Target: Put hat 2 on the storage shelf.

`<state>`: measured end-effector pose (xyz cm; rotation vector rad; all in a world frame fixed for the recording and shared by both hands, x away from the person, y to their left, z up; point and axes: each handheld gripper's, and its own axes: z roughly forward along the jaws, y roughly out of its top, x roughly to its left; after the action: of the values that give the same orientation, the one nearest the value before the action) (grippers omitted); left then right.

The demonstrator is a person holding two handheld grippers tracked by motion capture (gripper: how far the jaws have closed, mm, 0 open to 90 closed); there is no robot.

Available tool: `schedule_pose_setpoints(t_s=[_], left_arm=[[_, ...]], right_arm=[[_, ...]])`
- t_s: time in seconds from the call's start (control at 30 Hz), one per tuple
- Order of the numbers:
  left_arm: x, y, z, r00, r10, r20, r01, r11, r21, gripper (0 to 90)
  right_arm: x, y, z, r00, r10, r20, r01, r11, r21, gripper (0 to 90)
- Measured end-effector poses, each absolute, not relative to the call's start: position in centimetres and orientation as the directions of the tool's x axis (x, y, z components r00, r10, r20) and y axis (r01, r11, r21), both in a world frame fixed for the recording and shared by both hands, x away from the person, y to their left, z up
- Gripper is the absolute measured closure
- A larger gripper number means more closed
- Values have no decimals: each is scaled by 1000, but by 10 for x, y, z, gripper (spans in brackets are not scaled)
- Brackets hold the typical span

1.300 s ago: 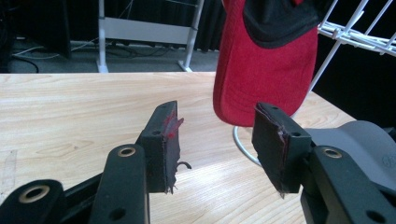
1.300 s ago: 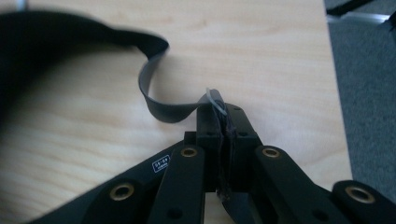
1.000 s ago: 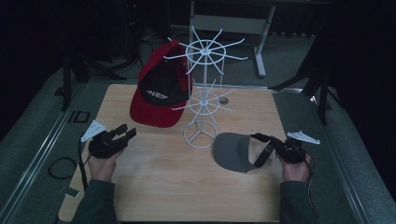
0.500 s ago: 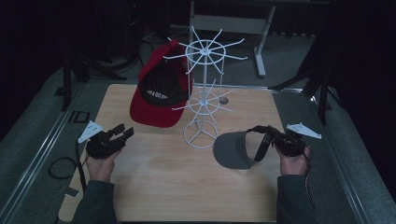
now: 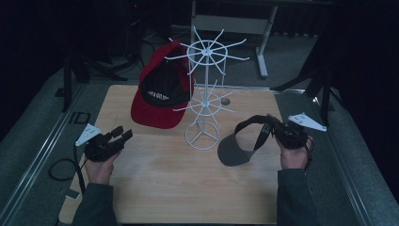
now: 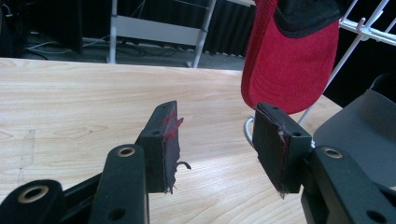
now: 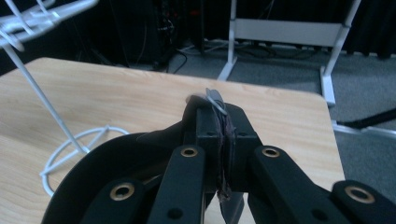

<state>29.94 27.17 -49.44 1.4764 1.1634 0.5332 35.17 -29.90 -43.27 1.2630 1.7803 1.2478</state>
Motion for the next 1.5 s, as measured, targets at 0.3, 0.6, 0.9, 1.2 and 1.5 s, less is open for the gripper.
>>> schedule_pose_setpoints(t_s=[0.3,0.6,0.9,1.2,1.5], left_arm=[[300,270,-497,411,871,-270,372,110,922,516],[300,272,-497,408,871,-273,369,116,922,516],[300,272,-497,405,873,-271,367,116,923,516],[301,272,-496,407,872,-273,367,118,923,516],[301,272,-496,410,873,-266,366,109,924,516]], right_arm=[[352,-292,-412,-373,928,13,308,111,945,866],[352,-290,-395,-381,924,1,276,113,955,865],[351,-288,-382,-388,921,-10,256,118,960,865],[350,-289,-377,-391,921,6,246,98,964,865],[358,-295,-374,-430,896,109,268,11,963,865]])
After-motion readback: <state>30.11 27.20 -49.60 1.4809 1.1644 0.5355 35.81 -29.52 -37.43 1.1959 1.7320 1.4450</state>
